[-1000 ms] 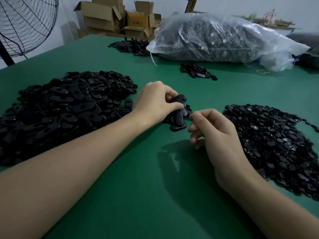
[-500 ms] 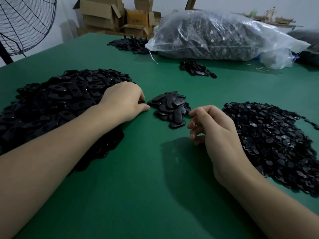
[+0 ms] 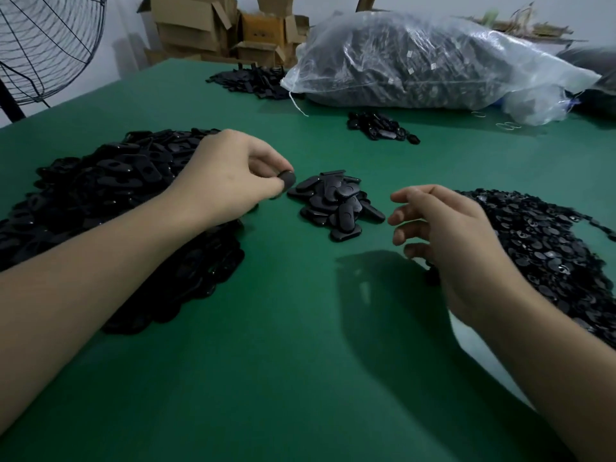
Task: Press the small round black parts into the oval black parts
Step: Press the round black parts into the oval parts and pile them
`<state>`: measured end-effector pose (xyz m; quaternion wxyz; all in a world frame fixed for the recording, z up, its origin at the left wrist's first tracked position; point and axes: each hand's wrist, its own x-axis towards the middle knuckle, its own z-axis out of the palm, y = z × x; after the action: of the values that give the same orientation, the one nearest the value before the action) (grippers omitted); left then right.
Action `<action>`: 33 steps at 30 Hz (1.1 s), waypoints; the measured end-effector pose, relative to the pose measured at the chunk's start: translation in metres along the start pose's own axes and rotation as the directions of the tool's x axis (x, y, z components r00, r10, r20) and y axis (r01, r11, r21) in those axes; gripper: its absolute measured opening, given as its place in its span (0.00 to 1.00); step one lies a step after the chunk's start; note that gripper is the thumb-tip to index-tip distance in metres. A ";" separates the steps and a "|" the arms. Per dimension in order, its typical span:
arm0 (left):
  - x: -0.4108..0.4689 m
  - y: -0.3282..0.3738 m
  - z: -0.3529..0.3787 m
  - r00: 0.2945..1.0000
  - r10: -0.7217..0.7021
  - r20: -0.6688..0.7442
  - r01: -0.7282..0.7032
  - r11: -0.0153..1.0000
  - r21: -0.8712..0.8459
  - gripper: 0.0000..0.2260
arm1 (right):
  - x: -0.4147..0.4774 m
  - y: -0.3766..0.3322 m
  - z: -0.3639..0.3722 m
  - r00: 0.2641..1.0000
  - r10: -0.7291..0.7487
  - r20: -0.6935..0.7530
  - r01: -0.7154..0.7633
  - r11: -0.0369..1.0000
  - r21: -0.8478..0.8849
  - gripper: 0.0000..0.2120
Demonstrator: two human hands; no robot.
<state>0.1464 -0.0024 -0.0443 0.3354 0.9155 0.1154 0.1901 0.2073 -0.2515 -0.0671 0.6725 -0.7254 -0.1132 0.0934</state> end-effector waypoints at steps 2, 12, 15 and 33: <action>-0.017 0.010 0.006 0.996 0.008 0.093 0.004 0.992 -0.127 0.07 | 0.007 -0.005 -0.011 0.997 -0.043 0.069 0.060 0.961 -0.270 0.08; -0.066 0.012 0.040 0.959 0.043 0.279 0.152 0.753 -0.640 0.10 | 0.024 -0.016 -0.044 0.971 -0.135 0.198 0.221 0.180 -0.959 0.05; -0.063 0.009 0.042 0.975 0.025 0.221 0.131 0.739 -0.661 0.10 | 0.031 -0.016 -0.044 0.963 -0.190 0.191 0.216 0.116 -0.970 0.10; -0.066 0.003 0.047 0.963 -0.006 0.271 0.179 0.764 -0.620 0.14 | 0.104 -0.013 -0.044 0.979 -0.155 0.136 0.126 -0.068 -0.990 0.05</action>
<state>0.1070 -0.0535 -0.0936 0.6474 0.7562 0.0456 0.0829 0.3187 -0.2621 -0.0492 -0.0550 -0.9709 -0.2129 -0.0944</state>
